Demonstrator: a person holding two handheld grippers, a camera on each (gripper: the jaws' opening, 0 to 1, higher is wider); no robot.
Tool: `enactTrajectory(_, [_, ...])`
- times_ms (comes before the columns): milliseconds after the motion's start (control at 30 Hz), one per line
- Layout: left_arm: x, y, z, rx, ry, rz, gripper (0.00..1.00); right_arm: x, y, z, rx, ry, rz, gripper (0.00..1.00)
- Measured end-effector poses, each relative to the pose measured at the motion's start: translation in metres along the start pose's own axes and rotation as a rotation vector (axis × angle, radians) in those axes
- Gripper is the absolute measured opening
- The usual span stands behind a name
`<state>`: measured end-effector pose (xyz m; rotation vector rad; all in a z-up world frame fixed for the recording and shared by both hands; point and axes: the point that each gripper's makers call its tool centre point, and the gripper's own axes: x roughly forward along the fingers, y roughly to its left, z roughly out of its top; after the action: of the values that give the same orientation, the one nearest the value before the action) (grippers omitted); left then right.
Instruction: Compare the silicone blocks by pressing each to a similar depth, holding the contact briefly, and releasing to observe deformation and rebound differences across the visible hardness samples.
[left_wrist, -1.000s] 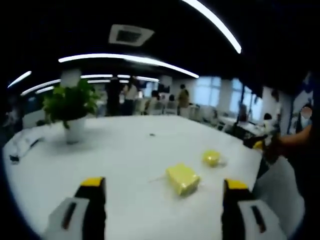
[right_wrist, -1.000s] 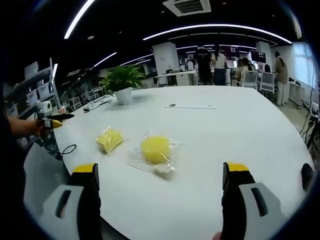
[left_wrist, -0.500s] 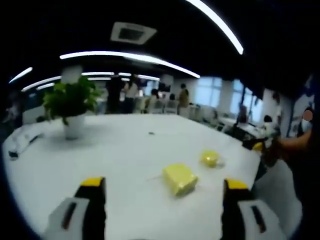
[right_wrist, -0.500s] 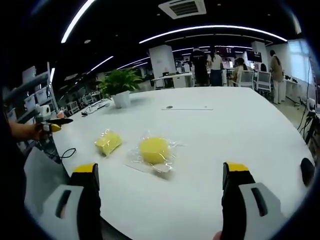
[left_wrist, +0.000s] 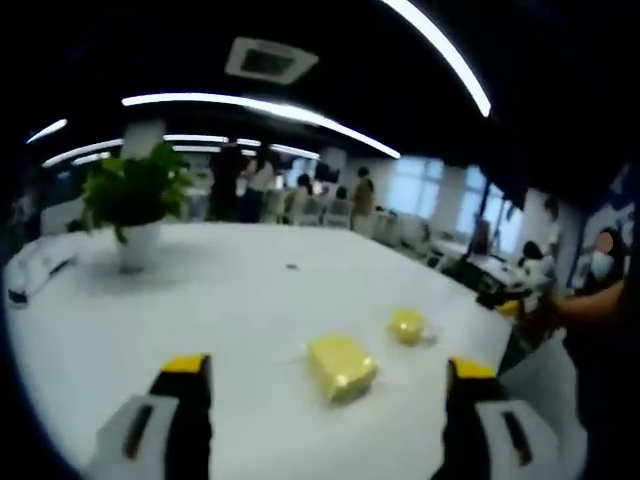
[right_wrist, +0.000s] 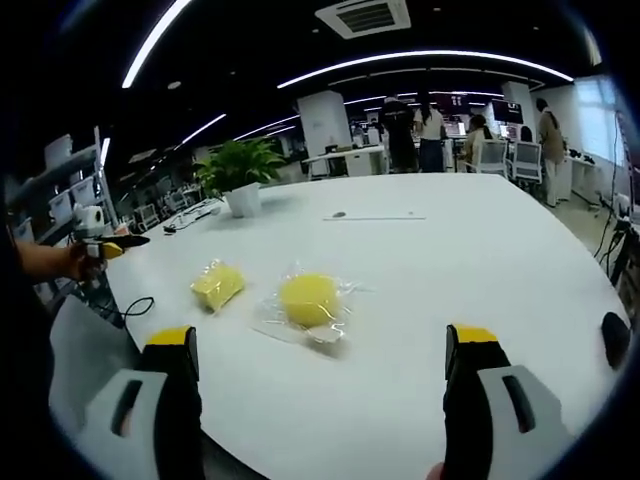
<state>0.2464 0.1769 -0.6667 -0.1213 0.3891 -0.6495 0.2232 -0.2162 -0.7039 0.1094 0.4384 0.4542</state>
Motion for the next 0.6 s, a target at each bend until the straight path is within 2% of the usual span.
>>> enactTrajectory(600, [0.032, -0.017, 0.009, -0.028, 0.015, -0.06, 1.0, -0.001, -0.007, -0.006, 0.028, 0.0, -0.019, 0.96])
